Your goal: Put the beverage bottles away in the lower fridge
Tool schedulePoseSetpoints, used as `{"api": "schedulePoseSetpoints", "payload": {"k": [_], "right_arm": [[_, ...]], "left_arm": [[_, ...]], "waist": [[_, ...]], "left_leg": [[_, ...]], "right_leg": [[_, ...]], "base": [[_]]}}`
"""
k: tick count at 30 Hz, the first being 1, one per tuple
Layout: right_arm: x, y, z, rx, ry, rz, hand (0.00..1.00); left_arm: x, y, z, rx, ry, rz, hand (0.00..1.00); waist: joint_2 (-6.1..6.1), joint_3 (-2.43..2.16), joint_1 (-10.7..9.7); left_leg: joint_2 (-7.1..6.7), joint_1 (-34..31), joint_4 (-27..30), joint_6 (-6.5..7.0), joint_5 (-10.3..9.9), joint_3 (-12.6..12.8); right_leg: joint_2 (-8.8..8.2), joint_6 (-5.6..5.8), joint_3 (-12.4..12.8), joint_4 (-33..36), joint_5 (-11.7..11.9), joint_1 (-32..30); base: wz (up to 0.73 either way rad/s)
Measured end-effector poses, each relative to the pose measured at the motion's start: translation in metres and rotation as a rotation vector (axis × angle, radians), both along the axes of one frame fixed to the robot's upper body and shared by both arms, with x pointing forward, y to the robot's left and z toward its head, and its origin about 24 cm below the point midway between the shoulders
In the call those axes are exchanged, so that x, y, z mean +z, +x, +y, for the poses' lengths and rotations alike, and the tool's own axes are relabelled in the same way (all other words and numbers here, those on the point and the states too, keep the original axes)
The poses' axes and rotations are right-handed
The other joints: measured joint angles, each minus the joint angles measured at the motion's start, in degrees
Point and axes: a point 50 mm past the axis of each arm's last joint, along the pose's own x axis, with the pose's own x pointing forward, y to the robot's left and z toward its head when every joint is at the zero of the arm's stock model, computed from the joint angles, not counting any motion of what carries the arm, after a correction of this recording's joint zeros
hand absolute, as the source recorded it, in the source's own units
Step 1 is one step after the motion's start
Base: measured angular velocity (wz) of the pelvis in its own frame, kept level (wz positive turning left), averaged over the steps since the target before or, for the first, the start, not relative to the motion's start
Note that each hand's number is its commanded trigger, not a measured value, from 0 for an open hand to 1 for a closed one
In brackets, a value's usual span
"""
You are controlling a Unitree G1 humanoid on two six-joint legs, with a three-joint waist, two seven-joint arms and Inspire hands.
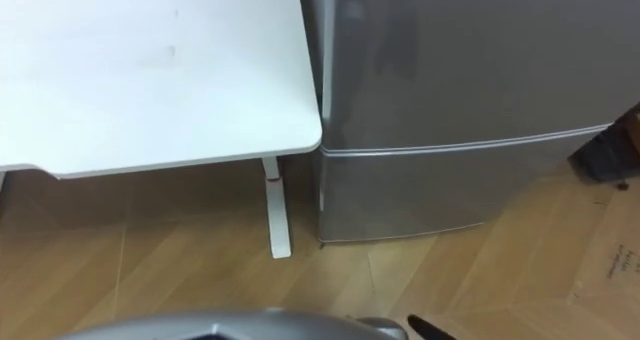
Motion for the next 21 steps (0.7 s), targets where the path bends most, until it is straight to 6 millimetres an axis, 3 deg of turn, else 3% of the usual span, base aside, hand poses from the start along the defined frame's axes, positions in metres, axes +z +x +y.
{"api": "schedulePoseSetpoints", "payload": {"k": [3, 5, 11, 17, 21], "right_arm": [[0.001, 0.023, 0.001, -0.083, 0.032, -0.105, 0.0], [0.004, 0.049, 0.002, -0.108, 0.054, -0.198, 0.0], [0.016, 0.104, 0.002, -0.149, 0.078, -0.375, 0.0], [0.028, 0.142, 0.009, -0.045, 0.101, -0.494, 0.0], [0.03, 0.149, 0.011, 0.032, 0.101, -0.517, 0.0]], "left_arm": [[-0.002, -0.001, -0.005, -0.009, -0.029, 0.008, 0.0], [-0.003, -0.001, -0.008, -0.01, -0.048, 0.012, 0.0], [-0.003, 0.003, -0.009, -0.022, -0.055, 0.011, 0.0], [-0.003, 0.003, -0.007, -0.058, -0.06, 0.036, 0.0], [-0.003, 0.009, -0.007, -0.112, -0.058, 0.032, 0.0]], "waist": [[0.47, -0.02, 0.39], [0.86, -0.01, 0.68], [0.73, 0.05, 3.05], [0.27, 0.32, 4.62], [-0.24, 0.42, 4.83]], "left_leg": [[0.03, -0.03, 0.13, -0.01, -0.01, 0.14], [0.07, 0.03, 0.17, -0.02, 0.0, -0.11], [-0.12, -0.23, 0.31, -0.11, 0.08, -2.01], [-0.37, -0.64, 0.78, -0.13, 0.14, -3.17], [-0.52, -1.26, 0.74, -0.13, 0.15, -4.81]], "right_leg": [[0.02, -0.16, -0.16, 0.02, 0.11, 0.06], [0.1, -0.27, -0.15, 0.04, 0.18, 0.08], [0.25, -0.37, -1.19, -1.09, 0.23, 0.84], [0.19, -0.29, -1.72, -1.94, 0.18, 1.12], [0.15, -0.3, -2.94, -1.98, 0.19, 1.04]], "base": [[0.0], [0.0], [0.08], [0.08], [0.17]]}}
